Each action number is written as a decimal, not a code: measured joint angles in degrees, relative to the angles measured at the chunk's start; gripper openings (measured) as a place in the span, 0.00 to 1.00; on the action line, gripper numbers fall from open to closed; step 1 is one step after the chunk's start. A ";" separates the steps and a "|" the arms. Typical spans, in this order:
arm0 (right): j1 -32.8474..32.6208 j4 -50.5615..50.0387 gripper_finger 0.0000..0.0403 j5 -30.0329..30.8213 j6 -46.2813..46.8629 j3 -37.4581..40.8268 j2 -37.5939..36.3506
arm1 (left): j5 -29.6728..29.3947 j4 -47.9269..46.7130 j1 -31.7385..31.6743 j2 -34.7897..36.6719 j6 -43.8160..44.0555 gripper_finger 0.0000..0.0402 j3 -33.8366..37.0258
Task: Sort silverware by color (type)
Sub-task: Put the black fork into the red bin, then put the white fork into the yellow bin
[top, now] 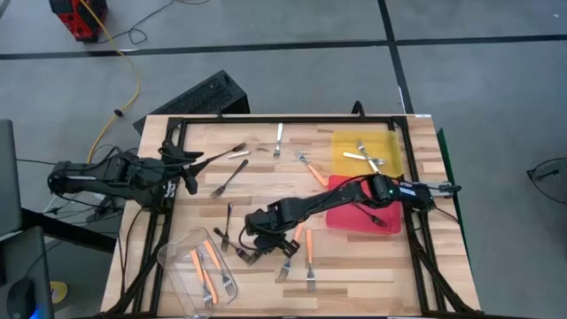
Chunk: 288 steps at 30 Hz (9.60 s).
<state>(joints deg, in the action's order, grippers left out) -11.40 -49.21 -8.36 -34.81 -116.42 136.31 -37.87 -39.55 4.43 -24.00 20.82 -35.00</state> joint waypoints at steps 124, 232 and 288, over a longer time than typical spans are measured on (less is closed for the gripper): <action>6.44 3.75 0.06 19.36 62.32 67.71 -68.13 | -1.99 -3.10 -0.01 0.01 2.49 0.38 0.04; 13.63 44.74 0.46 16.01 43.64 61.25 -50.07 | -3.54 -3.50 -0.01 -0.01 1.22 0.38 0.07; 36.20 8.88 0.50 2.17 14.08 -6.73 1.94 | -5.07 -2.27 -0.03 -0.01 -0.16 0.38 1.44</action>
<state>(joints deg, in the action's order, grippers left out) 24.80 -40.33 -6.19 -20.73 -123.15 138.26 -42.94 -41.82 4.40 -24.01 20.66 -33.56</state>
